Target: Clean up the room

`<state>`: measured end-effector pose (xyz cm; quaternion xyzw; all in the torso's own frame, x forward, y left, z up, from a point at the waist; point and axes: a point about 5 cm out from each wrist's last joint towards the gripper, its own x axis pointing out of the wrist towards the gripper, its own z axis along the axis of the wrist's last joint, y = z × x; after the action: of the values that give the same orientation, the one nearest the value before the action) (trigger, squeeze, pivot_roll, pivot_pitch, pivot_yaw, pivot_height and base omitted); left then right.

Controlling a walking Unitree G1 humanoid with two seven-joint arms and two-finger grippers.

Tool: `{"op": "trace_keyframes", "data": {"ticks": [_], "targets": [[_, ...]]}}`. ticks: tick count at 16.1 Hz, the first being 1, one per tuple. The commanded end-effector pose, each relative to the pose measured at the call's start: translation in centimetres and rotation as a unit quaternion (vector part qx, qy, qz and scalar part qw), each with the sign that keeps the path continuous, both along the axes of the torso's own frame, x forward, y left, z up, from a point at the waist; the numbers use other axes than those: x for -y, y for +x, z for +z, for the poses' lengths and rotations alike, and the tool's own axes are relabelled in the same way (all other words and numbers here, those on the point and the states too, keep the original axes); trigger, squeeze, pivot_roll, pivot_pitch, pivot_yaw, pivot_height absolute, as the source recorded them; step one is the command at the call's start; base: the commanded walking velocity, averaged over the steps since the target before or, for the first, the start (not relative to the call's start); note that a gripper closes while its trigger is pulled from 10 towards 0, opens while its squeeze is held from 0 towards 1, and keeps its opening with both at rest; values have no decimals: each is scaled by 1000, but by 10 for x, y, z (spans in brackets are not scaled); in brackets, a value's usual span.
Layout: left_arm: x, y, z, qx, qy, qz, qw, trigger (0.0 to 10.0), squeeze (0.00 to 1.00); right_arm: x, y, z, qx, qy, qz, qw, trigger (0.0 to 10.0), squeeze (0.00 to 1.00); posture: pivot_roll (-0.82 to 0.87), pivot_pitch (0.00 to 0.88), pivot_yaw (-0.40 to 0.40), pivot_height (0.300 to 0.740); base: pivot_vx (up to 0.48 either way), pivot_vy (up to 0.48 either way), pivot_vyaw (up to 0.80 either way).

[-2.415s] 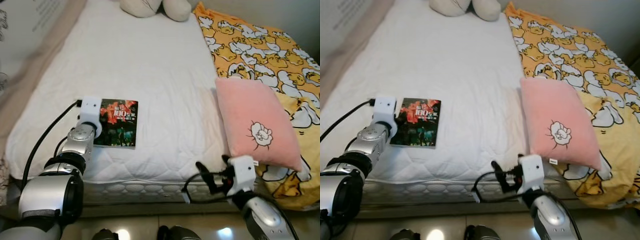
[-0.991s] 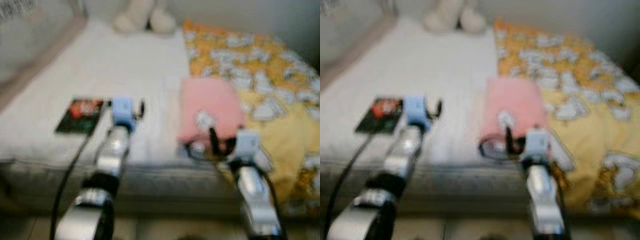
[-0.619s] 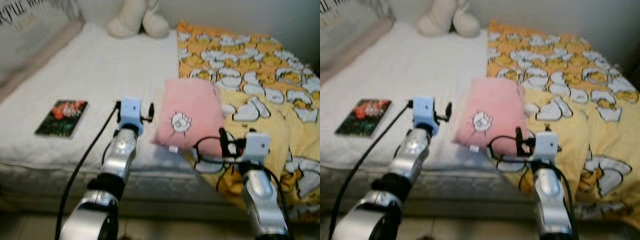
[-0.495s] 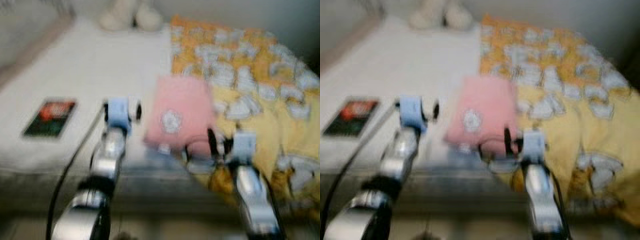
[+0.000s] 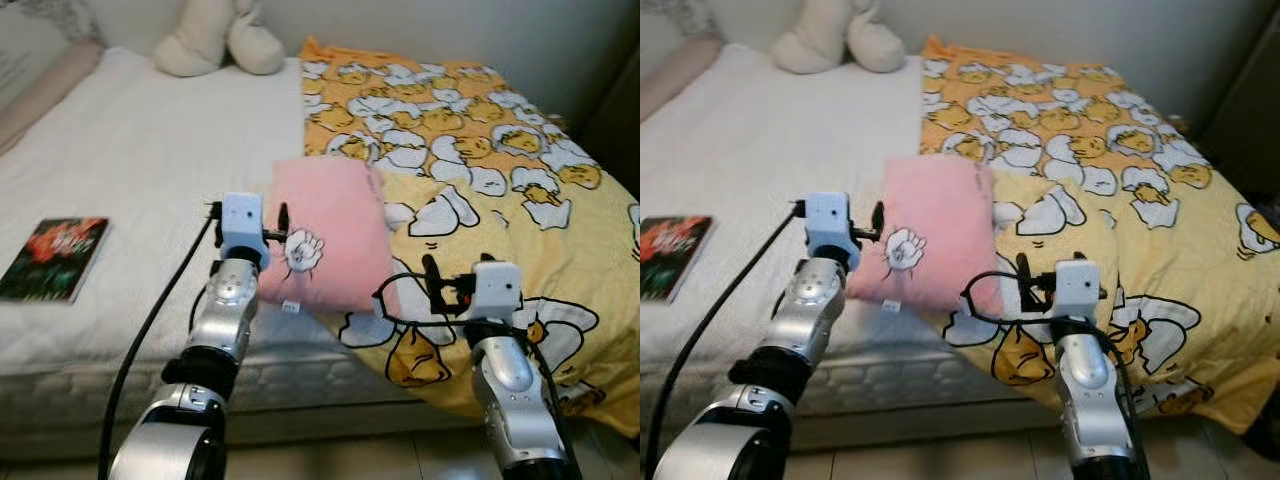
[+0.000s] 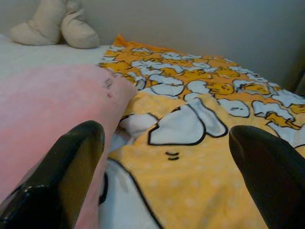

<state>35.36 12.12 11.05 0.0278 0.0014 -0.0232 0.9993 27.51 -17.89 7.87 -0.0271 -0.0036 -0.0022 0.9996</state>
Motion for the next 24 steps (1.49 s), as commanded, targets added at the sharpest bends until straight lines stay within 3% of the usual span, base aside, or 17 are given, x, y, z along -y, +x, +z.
{"op": "trace_keyframes", "data": {"ticks": [1, 4, 7, 12, 13, 15, 17, 19, 20, 22, 24], "targets": [[8, 2, 11, 21, -3, -14, 1000, 10000, 0, 7, 7, 16, 25, 0, -9, 1000, 10000, 0, -43, 0, -25, 726, 480, 0, 0], [11, 5, 21, 40, 8, -20, 999, 10000, 0, 16, 14, 30, 41, -1, -21, 999, 10000, 0, -52, 0, -27, 726, 480, 0, 0], [19, 7, 32, 50, -19, -45, 998, 10000, 0, 18, 14, 21, 8, 17, -12, 1000, 10000, 0, -49, 0, -27, 726, 160, 0, 0], [17, 8, 32, 44, -31, -45, 998, 10000, 0, 15, 7, 17, 3, 22, -10, 1000, 10000, 0, -52, 0, -27, 726, 52, -255, 386], [16, 12, 37, 42, -32, -48, 997, 10000, 0, 16, 7, 17, 1, 42, -13, 999, 10000, 0, -53, 0, -26, 726, 0, 0, 0], [13, 18, 40, 23, -42, -53, 997, 10000, 0, 18, 10, 17, -11, 101, -23, 995, 10000, 0, -54, 0, -23, 726, 0, 0, 0], [2, 29, 39, -54, -73, -62, 994, 10000, 0, 15, 24, 11, -74, 182, 19, 980, 10000, 0, -57, 0, -14, 726, 0, 0, 0], [-13, 38, 42, -91, -86, -43, 991, 10000, 0, 15, 38, 12, -97, 196, 57, 974, 10000, 0, -48, 0, -14, 726, 0, 0, 0], [-30, 43, 47, -106, -104, -19, 989, 10000, 0, 17, 49, 21, -94, 212, 77, 970, 10000, 0, -47, 0, -12, 726, 0, 0, 0], [-38, 43, 48, -126, -127, -23, 984, 10000, 0, 16, 54, 24, -99, 213, 90, 968, 10000, 0, -37, 0, -12, 726, 0, 0, 0], [-36, 39, 43, -178, -164, -72, 968, 10000, 0, 12, 61, 25, -115, 224, 117, 961, 10000, 0, -26, 9, -13, 726, 0, 0, 0]]}}
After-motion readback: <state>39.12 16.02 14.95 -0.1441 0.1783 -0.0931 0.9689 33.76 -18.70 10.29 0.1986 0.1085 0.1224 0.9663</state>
